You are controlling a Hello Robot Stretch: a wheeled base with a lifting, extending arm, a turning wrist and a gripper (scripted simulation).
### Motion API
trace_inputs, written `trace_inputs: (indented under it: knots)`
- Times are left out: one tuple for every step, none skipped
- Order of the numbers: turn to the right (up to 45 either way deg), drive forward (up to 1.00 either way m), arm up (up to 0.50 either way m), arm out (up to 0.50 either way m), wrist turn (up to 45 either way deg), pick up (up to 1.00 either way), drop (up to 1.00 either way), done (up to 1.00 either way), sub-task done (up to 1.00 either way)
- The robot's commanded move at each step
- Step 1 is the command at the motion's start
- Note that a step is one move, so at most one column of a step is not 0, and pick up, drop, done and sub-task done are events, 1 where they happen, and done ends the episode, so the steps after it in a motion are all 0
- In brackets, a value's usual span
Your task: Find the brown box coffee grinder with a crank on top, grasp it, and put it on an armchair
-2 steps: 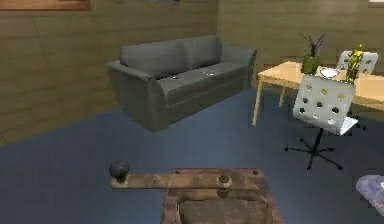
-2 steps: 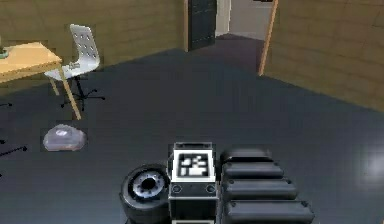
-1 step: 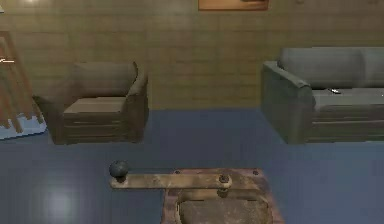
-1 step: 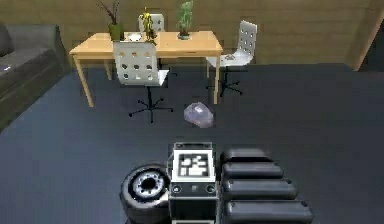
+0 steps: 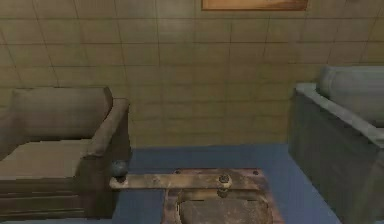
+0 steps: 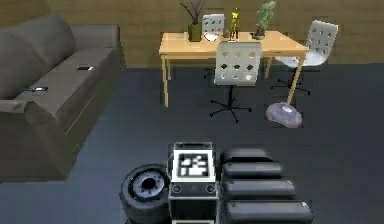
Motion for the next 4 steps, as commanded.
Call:
trace_inputs:
  knots:
    - [-45.0, 0.00, 0.00, 0.00, 0.0, 0.00, 0.00, 0.00, 0.00]
    - [0.0, 0.50, 0.00, 0.00, 0.0, 0.00, 0.00, 0.00, 0.00]
    - [-30.0, 0.00, 0.00, 0.00, 0.0, 0.00, 0.00, 0.00, 0.00]
    - [0.0, 0.75, 0.00, 0.00, 0.0, 0.00, 0.00, 0.00, 0.00]
